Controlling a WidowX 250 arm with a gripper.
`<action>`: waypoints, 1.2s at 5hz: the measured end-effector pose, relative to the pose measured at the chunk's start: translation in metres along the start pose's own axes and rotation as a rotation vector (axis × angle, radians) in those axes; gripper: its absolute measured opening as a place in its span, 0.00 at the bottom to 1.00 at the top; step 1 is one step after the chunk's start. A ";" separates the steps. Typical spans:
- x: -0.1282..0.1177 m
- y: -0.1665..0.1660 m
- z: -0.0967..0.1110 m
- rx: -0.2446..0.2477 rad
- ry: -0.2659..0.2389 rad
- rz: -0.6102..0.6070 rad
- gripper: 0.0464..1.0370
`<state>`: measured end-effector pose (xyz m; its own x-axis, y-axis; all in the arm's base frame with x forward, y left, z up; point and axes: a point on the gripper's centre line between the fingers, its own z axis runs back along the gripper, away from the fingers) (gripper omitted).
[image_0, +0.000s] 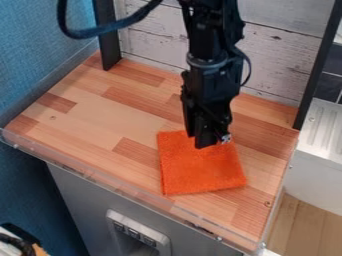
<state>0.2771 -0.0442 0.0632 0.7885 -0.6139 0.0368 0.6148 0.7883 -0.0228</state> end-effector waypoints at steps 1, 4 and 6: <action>0.001 -0.004 -0.011 -0.012 0.019 -0.010 0.11; 0.009 0.002 -0.039 -0.018 0.095 -0.015 0.02; 0.013 0.011 -0.044 0.039 0.114 -0.004 0.02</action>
<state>0.2952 -0.0454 0.0190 0.7842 -0.6157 -0.0770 0.6185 0.7856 0.0165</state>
